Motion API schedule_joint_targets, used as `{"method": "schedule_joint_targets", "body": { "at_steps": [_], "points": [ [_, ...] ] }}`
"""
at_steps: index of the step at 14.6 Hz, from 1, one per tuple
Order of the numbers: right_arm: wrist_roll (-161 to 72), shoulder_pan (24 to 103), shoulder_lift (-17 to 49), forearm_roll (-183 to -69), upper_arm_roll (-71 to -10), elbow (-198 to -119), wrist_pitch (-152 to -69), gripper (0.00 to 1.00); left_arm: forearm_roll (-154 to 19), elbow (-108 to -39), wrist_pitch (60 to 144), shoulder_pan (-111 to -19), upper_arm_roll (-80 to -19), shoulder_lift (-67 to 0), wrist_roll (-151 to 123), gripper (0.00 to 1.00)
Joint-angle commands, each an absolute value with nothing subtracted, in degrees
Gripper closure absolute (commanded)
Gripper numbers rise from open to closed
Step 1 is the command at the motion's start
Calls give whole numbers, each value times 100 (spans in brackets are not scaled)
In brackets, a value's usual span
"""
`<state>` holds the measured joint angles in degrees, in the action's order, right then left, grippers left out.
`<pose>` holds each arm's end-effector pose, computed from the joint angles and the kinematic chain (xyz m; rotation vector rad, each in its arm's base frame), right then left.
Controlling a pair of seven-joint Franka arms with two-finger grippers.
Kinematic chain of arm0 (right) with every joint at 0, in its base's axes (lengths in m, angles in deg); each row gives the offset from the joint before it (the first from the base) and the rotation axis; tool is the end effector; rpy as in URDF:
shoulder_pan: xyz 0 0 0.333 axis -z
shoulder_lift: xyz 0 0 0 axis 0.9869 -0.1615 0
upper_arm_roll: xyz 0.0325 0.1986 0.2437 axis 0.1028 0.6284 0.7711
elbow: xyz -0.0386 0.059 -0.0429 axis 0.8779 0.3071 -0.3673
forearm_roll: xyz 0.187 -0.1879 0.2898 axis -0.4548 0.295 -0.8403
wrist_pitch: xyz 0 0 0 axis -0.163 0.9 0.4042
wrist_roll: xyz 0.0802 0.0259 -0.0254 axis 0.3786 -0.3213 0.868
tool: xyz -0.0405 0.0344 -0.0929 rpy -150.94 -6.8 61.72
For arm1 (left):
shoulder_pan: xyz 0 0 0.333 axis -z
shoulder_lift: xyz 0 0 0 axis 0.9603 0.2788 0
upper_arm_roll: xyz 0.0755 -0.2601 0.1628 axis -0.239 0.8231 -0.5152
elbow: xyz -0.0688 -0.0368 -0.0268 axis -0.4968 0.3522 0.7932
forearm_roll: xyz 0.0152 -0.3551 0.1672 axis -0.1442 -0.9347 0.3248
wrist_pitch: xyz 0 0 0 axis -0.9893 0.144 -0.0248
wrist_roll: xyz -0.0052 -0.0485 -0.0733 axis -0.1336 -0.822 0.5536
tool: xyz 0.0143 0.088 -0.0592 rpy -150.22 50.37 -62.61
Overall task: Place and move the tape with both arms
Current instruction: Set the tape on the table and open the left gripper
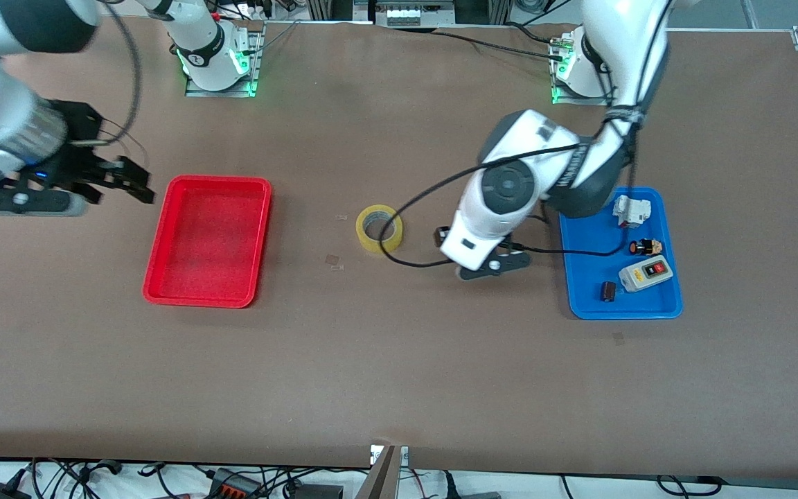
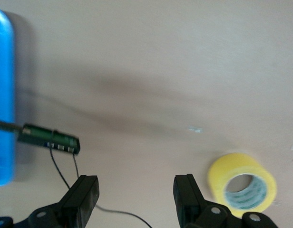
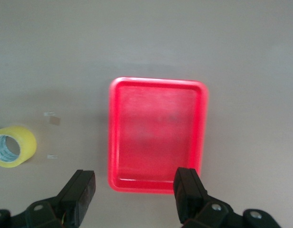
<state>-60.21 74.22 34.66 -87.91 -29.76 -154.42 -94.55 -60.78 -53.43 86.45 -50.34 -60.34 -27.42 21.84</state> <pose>0.5767 0.1181 0.5484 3.1272 0.0338 -0.0087 0.6018 -0.3444 0.3842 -3.0974 -0.3535 0.3010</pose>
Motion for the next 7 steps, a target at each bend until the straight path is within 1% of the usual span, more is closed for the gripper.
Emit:
{"method": "schedule_joint_targets", "body": {
  "at_steps": [1,4,6,7],
  "points": [
    [-6466,6992,3166,-8799,-2978,-15641,-9899,3,-5982,-5470,7888,-5516,-6009,-3226,1209,7],
    [-7283,6403,2595,-8702,-2978,-15641,-10417,3,-5973,-5461,7262,-6201,-6009,-3639,136,7],
    [-7688,6042,2252,-8632,-2987,-15633,-10743,3,-5973,-5443,7007,-6544,-6000,-3850,-454,2],
    [-7899,5875,2067,-8519,-2987,-15633,-10918,3,-5973,-5443,6867,-6703,-6000,-3938,-709,1]
  ]
}}
